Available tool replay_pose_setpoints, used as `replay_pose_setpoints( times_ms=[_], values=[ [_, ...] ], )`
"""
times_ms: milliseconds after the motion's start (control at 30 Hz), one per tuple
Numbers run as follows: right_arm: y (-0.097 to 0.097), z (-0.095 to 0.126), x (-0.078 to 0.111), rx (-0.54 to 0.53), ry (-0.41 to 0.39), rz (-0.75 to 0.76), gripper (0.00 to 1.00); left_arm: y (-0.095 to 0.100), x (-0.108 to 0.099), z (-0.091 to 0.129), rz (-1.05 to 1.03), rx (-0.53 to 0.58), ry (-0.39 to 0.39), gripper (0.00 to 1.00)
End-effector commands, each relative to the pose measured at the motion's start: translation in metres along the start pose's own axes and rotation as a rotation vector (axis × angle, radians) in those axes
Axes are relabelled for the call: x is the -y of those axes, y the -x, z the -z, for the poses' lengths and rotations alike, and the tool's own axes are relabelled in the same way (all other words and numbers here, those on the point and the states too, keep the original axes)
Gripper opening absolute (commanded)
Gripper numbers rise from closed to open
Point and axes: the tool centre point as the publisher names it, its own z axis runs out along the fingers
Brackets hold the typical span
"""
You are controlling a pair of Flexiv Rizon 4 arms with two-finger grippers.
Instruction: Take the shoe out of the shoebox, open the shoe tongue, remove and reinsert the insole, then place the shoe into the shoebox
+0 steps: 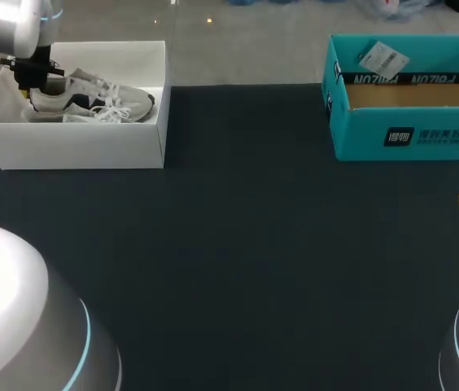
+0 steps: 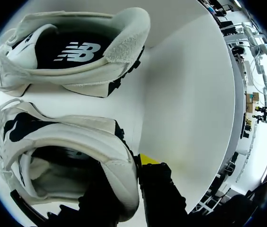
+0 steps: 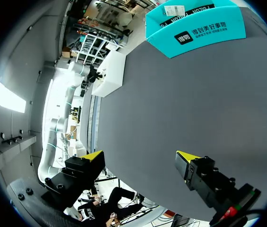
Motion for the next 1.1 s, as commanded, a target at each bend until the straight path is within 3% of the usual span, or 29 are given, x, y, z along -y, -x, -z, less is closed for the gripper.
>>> replay_pose_setpoints(
  times_ms=[33,267,333,367,433,467,500,833,1100],
  values=[
    [0.0,0.0,0.002,0.002,0.002,0.0,1.0,0.002,-0.009,-0.012,-0.01,0.0,-0.025,0.0],
    [0.0,0.0,0.002,0.002,0.002,0.0,1.0,0.004,-0.007,-0.013,-0.034,0.037,-0.034,0.0],
    [0.0,0.0,0.002,0.002,0.002,0.0,1.0,0.002,-0.007,-0.009,-0.046,0.044,-0.026,0.31],
    [0.0,0.0,0.002,0.002,0.002,0.0,1.0,0.001,-0.008,-0.007,-0.044,0.04,-0.023,0.31],
    [0.0,0.0,0.002,0.002,0.002,0.0,1.0,-0.001,-0.009,-0.004,-0.059,0.047,-0.021,0.92],
    [0.0,0.0,0.002,0.002,0.002,0.0,1.0,-0.002,-0.009,-0.001,-0.06,0.047,-0.018,0.92],
    [0.0,0.0,0.002,0.002,0.002,0.0,1.0,-0.004,-0.01,0.002,-0.07,0.055,-0.017,1.0],
    [0.0,0.0,0.002,0.002,0.002,0.0,1.0,-0.011,-0.011,0.04,-0.092,0.105,0.013,1.0],
    [0.0,0.0,0.002,0.002,0.002,0.0,1.0,-0.016,0.005,0.083,-0.068,0.227,0.009,1.0]
  ],
)
